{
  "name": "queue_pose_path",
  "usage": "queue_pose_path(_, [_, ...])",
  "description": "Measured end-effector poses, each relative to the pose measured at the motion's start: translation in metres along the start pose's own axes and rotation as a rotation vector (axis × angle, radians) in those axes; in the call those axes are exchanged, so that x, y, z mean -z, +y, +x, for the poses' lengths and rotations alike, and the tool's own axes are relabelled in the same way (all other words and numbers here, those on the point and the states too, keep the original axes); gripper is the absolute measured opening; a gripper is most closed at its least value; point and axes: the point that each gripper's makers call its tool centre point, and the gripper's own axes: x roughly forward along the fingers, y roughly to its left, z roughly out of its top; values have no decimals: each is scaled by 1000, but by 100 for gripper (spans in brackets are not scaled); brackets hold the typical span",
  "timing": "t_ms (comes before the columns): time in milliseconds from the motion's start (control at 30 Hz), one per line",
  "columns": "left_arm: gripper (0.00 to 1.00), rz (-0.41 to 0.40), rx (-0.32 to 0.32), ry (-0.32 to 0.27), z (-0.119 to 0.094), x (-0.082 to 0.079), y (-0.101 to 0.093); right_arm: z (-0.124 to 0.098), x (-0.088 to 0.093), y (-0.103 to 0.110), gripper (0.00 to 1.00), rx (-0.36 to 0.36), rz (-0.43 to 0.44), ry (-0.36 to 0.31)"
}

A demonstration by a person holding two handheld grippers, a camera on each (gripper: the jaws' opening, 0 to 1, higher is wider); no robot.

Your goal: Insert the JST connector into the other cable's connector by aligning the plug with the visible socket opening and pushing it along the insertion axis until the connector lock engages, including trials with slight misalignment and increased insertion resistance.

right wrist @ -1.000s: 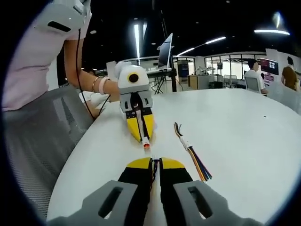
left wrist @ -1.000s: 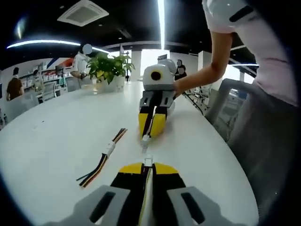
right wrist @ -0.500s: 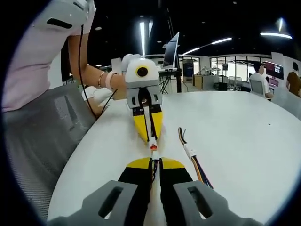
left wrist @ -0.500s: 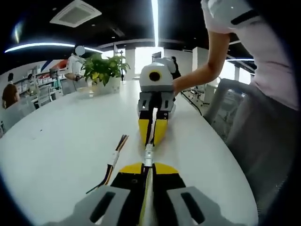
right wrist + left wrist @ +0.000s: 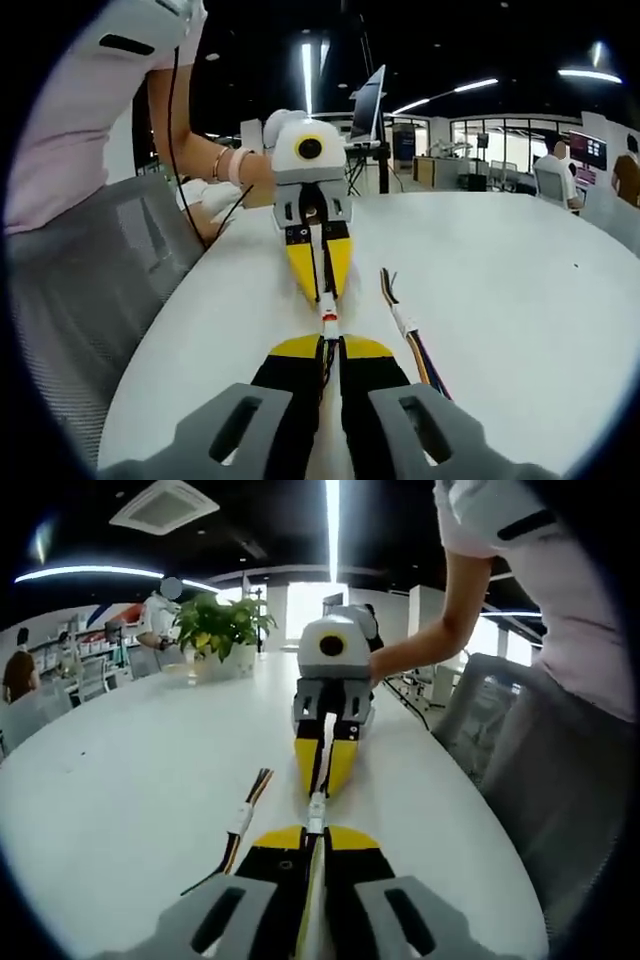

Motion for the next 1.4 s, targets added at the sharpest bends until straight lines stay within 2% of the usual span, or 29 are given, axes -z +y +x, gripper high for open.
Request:
queue_pose_path(100, [0,12,3,21,0,3,0,0,-3,1,3,-4,-7,-6])
queue_pose_path(433, [0,16,19,39,2,6,-3,3,-1,5,3,-22,-23,14])
queue_pose_path(633, [0,25,29,18,2,0,-4,4,-3,5,3,-27,-20,8])
queue_pose_path(700, [0,64,21,13,4,-4,-3,4,-5,6,3,-30,-19,0])
queue_pose_path(833, [0,46,29,21,4,-2,-3,4,-4,6,3,-29,-31,9])
queue_pose_path(933, [0,65,44,10,6,-2,-6,3,-4,8,3,-39,-7,0])
queue_pose_path(1067, [0,66,45,13,8,-1,-5,4,2,6,3,-31,-16,27])
queue_pose_path(1400, [0,55,44,26,12,4,-3,6,8,5,3,-31,-33,49])
